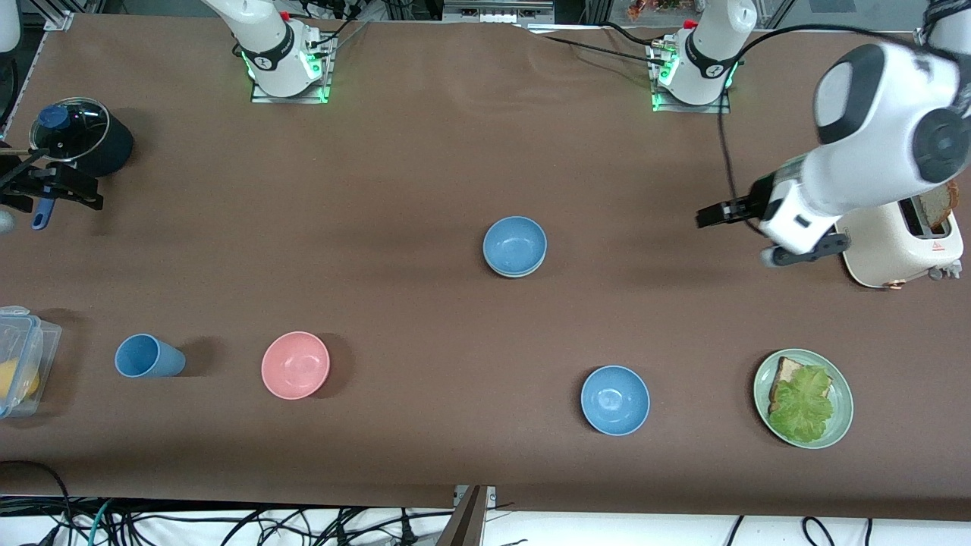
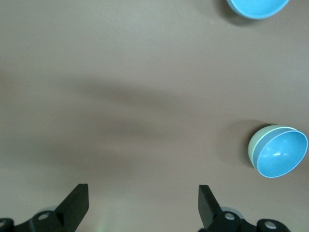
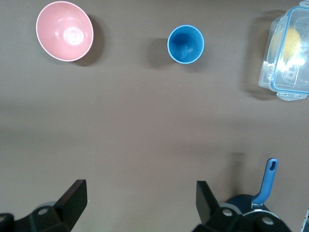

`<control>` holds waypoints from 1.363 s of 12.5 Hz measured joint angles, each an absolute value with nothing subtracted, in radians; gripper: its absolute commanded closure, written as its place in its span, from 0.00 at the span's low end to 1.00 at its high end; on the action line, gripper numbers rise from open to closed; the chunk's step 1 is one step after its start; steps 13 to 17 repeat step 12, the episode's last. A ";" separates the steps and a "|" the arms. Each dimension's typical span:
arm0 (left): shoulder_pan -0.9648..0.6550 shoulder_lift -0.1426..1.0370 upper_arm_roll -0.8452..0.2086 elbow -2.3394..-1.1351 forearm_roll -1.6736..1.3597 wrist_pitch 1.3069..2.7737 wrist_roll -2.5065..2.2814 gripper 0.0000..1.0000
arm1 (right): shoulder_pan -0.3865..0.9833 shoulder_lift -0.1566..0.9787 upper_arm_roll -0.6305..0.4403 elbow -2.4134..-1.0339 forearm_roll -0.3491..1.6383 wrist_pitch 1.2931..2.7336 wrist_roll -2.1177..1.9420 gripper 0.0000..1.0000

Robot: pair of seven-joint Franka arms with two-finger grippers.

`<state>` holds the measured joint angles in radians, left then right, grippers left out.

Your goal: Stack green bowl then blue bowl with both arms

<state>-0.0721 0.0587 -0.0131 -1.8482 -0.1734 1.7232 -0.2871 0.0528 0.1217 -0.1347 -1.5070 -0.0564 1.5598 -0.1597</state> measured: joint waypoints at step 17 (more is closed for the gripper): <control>-0.062 -0.119 0.007 -1.830 -0.022 1.642 -0.196 0.00 | 0.053 0.122 -0.135 -1.507 -0.056 1.560 -0.160 0.00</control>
